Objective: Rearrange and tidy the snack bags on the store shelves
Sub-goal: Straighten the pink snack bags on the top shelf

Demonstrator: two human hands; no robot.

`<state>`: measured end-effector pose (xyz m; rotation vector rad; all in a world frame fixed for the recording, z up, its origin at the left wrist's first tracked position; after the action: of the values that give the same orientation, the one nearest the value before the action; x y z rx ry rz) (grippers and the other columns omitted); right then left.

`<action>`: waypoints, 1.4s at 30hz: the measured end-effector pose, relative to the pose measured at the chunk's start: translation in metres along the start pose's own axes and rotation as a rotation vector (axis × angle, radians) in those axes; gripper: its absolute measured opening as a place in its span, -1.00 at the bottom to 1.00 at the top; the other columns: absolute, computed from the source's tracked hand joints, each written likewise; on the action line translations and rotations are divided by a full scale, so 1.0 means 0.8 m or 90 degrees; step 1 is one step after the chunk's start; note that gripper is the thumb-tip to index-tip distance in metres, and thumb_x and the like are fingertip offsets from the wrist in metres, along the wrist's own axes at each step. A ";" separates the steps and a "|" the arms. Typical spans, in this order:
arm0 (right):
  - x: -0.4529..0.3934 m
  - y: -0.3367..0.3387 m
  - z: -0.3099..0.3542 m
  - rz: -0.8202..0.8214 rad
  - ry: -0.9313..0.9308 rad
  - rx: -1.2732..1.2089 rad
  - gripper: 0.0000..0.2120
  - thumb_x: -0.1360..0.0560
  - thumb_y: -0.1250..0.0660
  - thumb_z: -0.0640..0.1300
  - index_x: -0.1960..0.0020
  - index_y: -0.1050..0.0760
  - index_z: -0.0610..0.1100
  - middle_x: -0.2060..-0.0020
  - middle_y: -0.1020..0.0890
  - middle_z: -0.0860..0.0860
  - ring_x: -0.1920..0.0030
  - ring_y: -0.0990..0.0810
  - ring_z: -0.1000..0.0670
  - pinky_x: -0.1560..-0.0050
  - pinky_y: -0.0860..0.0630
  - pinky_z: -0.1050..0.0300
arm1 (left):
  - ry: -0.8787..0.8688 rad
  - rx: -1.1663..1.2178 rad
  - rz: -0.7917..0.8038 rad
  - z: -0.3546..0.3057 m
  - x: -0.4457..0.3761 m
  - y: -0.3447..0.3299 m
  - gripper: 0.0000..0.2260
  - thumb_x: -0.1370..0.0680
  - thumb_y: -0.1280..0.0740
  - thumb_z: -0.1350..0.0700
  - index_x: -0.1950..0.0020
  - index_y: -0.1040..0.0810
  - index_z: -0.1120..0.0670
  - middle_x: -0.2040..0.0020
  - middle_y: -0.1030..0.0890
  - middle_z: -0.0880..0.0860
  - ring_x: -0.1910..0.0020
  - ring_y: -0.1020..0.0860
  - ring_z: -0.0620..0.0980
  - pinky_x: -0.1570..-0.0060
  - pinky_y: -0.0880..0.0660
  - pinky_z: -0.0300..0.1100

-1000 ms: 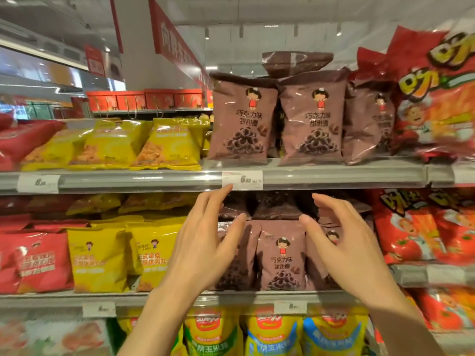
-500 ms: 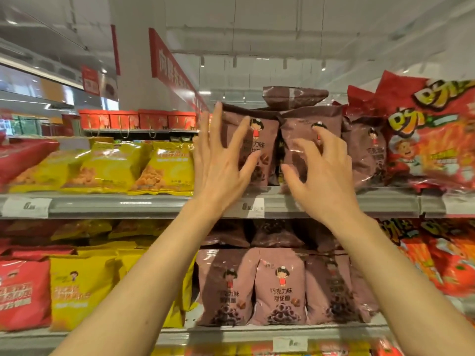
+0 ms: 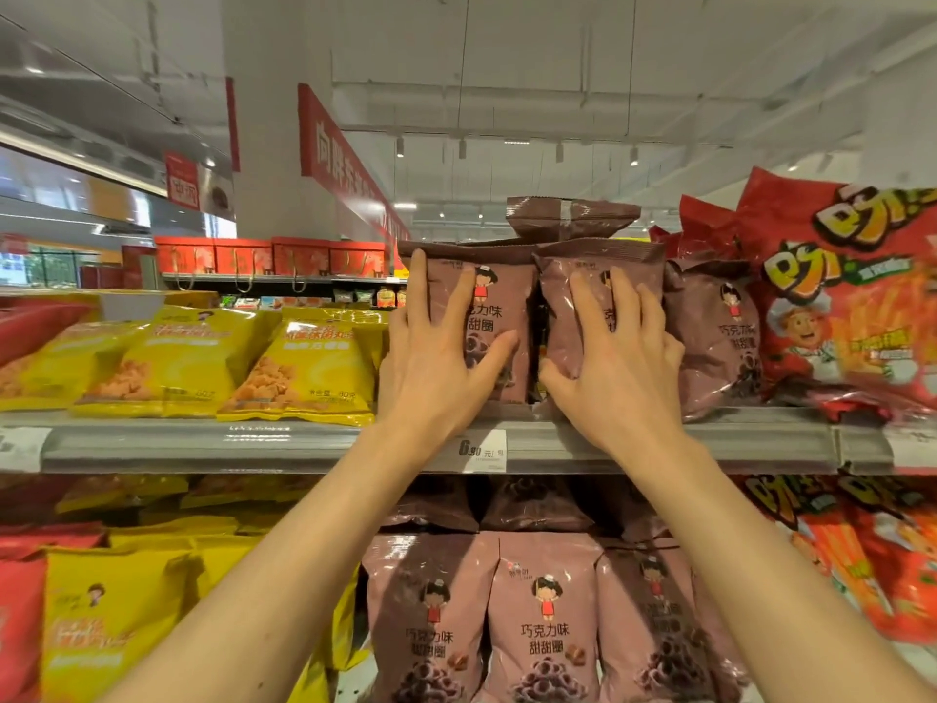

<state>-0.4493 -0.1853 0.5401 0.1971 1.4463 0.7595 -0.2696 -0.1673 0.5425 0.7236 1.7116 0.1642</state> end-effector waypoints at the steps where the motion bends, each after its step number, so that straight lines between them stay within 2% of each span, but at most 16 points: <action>1: 0.002 -0.002 0.000 -0.001 0.007 0.015 -0.13 -0.52 -0.36 0.22 -0.68 -0.01 0.07 -0.67 -0.04 -0.12 -0.63 -0.02 -0.24 -0.46 -0.24 -0.32 | 0.000 -0.003 -0.004 0.001 0.000 -0.002 -0.30 -0.58 -0.18 -0.39 -0.65 -0.04 -0.23 -0.67 0.28 -0.09 -0.60 -0.11 0.19 -0.28 -0.46 0.14; 5: 0.003 -0.006 -0.003 -0.010 0.023 0.056 -0.12 -0.51 -0.31 0.32 -0.68 -0.02 0.06 -0.66 -0.08 -0.13 -0.61 -0.09 -0.25 -0.40 -0.30 -0.31 | 0.000 -0.004 -0.018 0.001 -0.005 -0.007 -0.30 -0.58 -0.18 -0.39 -0.66 -0.03 -0.23 -0.67 0.27 -0.09 -0.57 -0.17 0.19 -0.25 -0.48 0.11; 7: 0.000 -0.005 -0.005 0.006 0.027 0.050 -0.12 -0.52 -0.28 0.35 -0.68 0.00 0.08 -0.66 -0.04 -0.11 -0.61 -0.06 -0.24 -0.42 -0.26 -0.31 | 0.002 0.006 -0.009 0.001 -0.006 -0.008 -0.29 -0.58 -0.18 -0.39 -0.66 -0.03 -0.23 -0.67 0.27 -0.10 -0.57 -0.20 0.19 -0.28 -0.46 0.11; 11: -0.001 -0.002 -0.007 0.050 0.028 0.015 -0.13 -0.54 -0.25 0.38 -0.68 0.06 0.11 -0.67 0.06 -0.08 -0.64 0.06 -0.21 -0.53 -0.09 -0.30 | -0.014 0.093 0.075 0.010 -0.007 -0.008 -0.30 -0.58 -0.20 -0.38 -0.65 0.00 -0.28 -0.65 0.33 -0.16 -0.66 -0.03 0.11 -0.55 -0.16 0.08; 13: 0.002 0.003 -0.003 0.035 0.041 -0.005 -0.13 -0.54 -0.27 0.36 -0.68 0.02 0.07 -0.67 0.03 -0.11 -0.65 0.06 -0.20 -0.57 0.00 -0.31 | -0.018 0.154 0.142 0.017 -0.008 -0.004 -0.34 -0.62 -0.22 -0.30 -0.64 0.01 -0.30 -0.63 0.36 -0.22 -0.66 0.06 -0.03 -0.58 -0.08 0.00; 15: 0.008 0.012 0.008 -0.012 0.078 -0.029 -0.15 -0.54 -0.29 0.34 -0.68 -0.05 0.02 -0.67 -0.02 -0.14 -0.65 0.04 -0.20 -0.60 0.06 -0.33 | -0.032 0.173 0.197 0.025 -0.007 0.001 -0.36 -0.64 -0.24 -0.24 -0.64 0.01 -0.32 -0.62 0.37 -0.28 -0.63 0.03 -0.13 -0.54 -0.14 -0.05; 17: 0.014 0.018 0.025 -0.039 0.133 -0.056 -0.19 -0.56 -0.28 0.32 -0.67 -0.10 0.00 -0.67 -0.04 -0.15 -0.66 0.04 -0.19 -0.62 0.10 -0.30 | -0.063 0.154 0.221 0.030 -0.005 0.005 -0.34 -0.63 -0.27 -0.22 -0.62 0.03 -0.36 -0.61 0.38 -0.29 -0.57 0.01 -0.21 -0.54 -0.19 0.00; 21: 0.023 0.002 0.063 0.040 0.238 -0.062 -0.22 -0.59 -0.18 0.36 -0.69 -0.01 0.10 -0.69 0.07 -0.07 -0.68 0.13 -0.11 -0.62 0.27 -0.24 | -0.096 0.163 0.226 0.035 -0.008 0.010 -0.30 -0.60 -0.33 -0.21 -0.63 -0.01 -0.33 -0.63 0.34 -0.25 -0.50 0.03 -0.30 -0.54 -0.31 0.04; 23: 0.023 -0.011 0.068 0.080 0.251 -0.057 -0.22 -0.60 -0.16 0.36 -0.69 0.04 0.13 -0.69 0.13 -0.02 -0.68 0.16 -0.08 -0.61 0.31 -0.26 | -0.096 0.169 0.222 0.034 -0.010 0.010 -0.28 -0.58 -0.36 -0.20 -0.64 -0.04 -0.30 -0.65 0.30 -0.22 -0.52 0.05 -0.32 -0.55 -0.26 -0.05; 27: 0.018 -0.011 0.060 0.071 0.243 -0.055 -0.25 -0.60 -0.20 0.32 -0.68 0.00 0.15 -0.70 0.06 -0.01 -0.68 0.05 -0.08 -0.61 0.30 -0.28 | -0.081 0.234 0.236 0.024 -0.009 0.011 -0.27 -0.57 -0.41 -0.14 -0.65 -0.10 -0.23 -0.66 0.27 -0.18 -0.55 0.06 -0.33 -0.56 -0.13 -0.18; 29: 0.017 -0.010 0.060 0.079 0.241 -0.057 -0.25 -0.60 -0.22 0.30 -0.68 -0.01 0.15 -0.70 0.04 -0.02 -0.68 0.02 -0.07 -0.61 0.32 -0.26 | -0.059 0.277 0.252 0.027 -0.007 0.021 -0.29 -0.58 -0.43 -0.08 -0.64 -0.14 -0.22 -0.67 0.23 -0.20 -0.55 -0.06 -0.28 -0.50 -0.24 -0.26; 32: 0.017 -0.009 0.063 0.071 0.241 -0.058 -0.24 -0.59 -0.28 0.27 -0.67 -0.05 0.13 -0.69 0.01 -0.05 -0.67 -0.05 -0.07 -0.61 0.33 -0.26 | -0.024 0.292 0.240 0.046 -0.004 0.036 -0.24 -0.53 -0.51 0.03 -0.63 -0.19 -0.21 -0.68 0.19 -0.18 -0.39 -0.42 -0.19 -0.13 -0.53 -0.44; 34: 0.018 -0.009 0.066 0.059 0.237 -0.066 -0.25 -0.58 -0.32 0.24 -0.67 -0.11 0.10 -0.69 -0.03 -0.07 -0.66 -0.09 -0.10 -0.61 0.31 -0.26 | -0.014 0.282 0.263 0.055 0.002 0.033 -0.22 -0.52 -0.52 0.05 -0.63 -0.19 -0.22 -0.69 0.11 -0.13 -0.15 -0.61 -0.24 -0.03 -0.59 -0.37; 36: 0.018 -0.008 0.069 0.055 0.235 -0.070 -0.25 -0.57 -0.35 0.22 -0.66 -0.14 0.08 -0.68 -0.06 -0.08 -0.66 -0.10 -0.12 -0.62 0.29 -0.27 | -0.016 0.301 0.279 0.060 0.004 0.026 -0.23 -0.54 -0.51 0.05 -0.63 -0.18 -0.25 -0.67 -0.15 -0.08 -0.07 -0.69 -0.18 -0.09 -0.64 -0.23; 38: 0.016 -0.008 0.071 0.054 0.237 -0.066 -0.24 -0.57 -0.35 0.22 -0.66 -0.13 0.09 -0.68 -0.06 -0.08 -0.66 -0.09 -0.12 -0.62 0.29 -0.27 | -0.017 0.319 0.275 0.064 0.002 0.022 -0.24 -0.55 -0.50 0.05 -0.61 -0.17 -0.29 -0.57 -0.37 -0.09 -0.15 -0.67 -0.13 -0.21 -0.62 -0.11; 42: 0.016 -0.007 0.076 0.039 0.247 -0.074 -0.23 -0.54 -0.40 0.21 -0.64 -0.18 0.09 -0.67 -0.11 -0.08 -0.65 -0.12 -0.13 -0.61 0.30 -0.28 | -0.021 0.300 0.260 0.072 -0.003 0.018 -0.24 -0.54 -0.51 0.05 -0.62 -0.18 -0.25 -0.53 -0.42 -0.04 -0.43 -0.46 -0.12 -0.22 -0.62 -0.07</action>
<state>-0.3912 -0.1630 0.5360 0.0035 1.7614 0.9668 -0.2111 -0.1727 0.5349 1.4165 1.5658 0.0275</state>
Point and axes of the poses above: each hand's wrist, its own x-axis away from the middle knuckle, its own y-axis out of the back of the hand, z = x × y, the point moved 8 cm from there along -x, towards the middle knuckle
